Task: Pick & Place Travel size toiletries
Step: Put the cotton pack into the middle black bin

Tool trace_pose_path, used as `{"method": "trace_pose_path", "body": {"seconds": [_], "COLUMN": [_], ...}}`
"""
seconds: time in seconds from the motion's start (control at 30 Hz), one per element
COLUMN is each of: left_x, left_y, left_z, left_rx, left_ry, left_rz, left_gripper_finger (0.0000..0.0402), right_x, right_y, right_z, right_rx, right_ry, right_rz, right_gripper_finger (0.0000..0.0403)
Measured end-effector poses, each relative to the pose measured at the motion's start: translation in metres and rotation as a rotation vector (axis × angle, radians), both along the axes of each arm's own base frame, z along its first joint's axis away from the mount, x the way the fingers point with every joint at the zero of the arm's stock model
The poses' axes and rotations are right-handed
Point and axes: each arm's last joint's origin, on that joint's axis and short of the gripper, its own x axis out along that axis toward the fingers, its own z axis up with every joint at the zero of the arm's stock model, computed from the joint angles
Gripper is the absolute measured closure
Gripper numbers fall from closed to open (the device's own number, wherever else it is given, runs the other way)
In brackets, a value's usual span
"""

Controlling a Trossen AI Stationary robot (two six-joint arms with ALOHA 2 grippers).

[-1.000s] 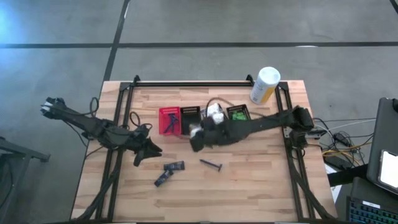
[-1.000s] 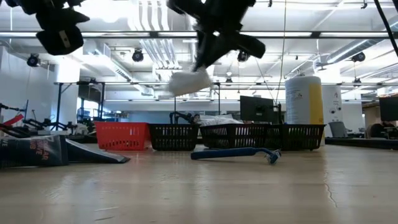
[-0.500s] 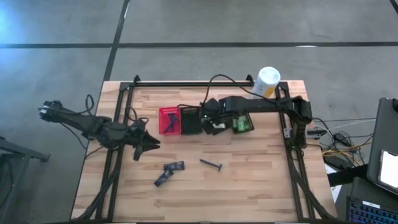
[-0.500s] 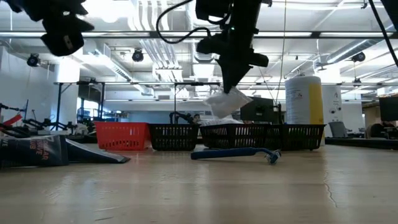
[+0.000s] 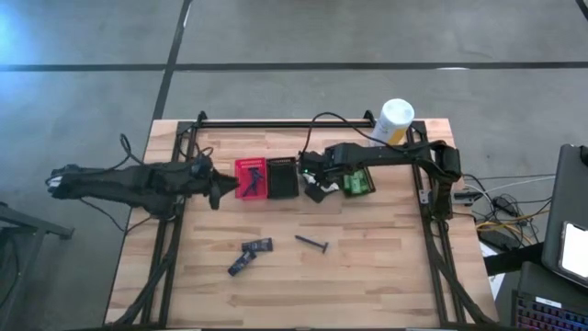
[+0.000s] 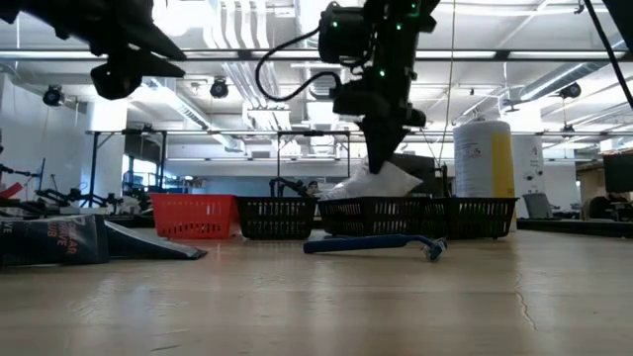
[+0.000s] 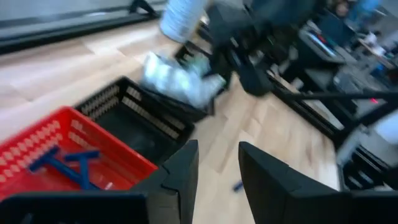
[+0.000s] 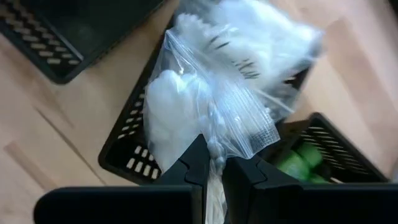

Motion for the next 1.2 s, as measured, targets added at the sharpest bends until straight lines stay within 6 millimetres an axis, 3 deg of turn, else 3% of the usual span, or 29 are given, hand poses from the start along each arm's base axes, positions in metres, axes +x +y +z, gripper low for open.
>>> {"method": "trace_pose_path", "body": {"seconds": [0.13, 0.47, 0.87, 1.2], "left_x": [0.001, 0.001, 0.000, 0.001], "left_y": [0.009, 0.013, 0.013, 0.013], "left_z": [0.002, 0.002, 0.002, 0.002], "left_rx": [-0.012, -0.024, -0.024, -0.024], "left_ry": [-0.021, -0.034, -0.033, -0.032], "left_rz": [0.071, 0.106, 0.106, 0.106], "left_gripper_finger": [0.0282, 0.0282, 0.0282, 0.0282], "right_x": [-0.001, -0.004, -0.007, -0.021], "right_y": [0.000, -0.001, -0.001, 0.001], "right_z": [-0.016, -0.035, -0.038, -0.016], "right_rx": [0.018, 0.006, -0.004, -0.003], "right_ry": [-0.023, -0.060, -0.026, -0.008], "right_rz": [0.039, 0.027, 0.079, 0.083], "right_gripper_finger": [0.0381, 0.0366, 0.0246, 0.0174]}}
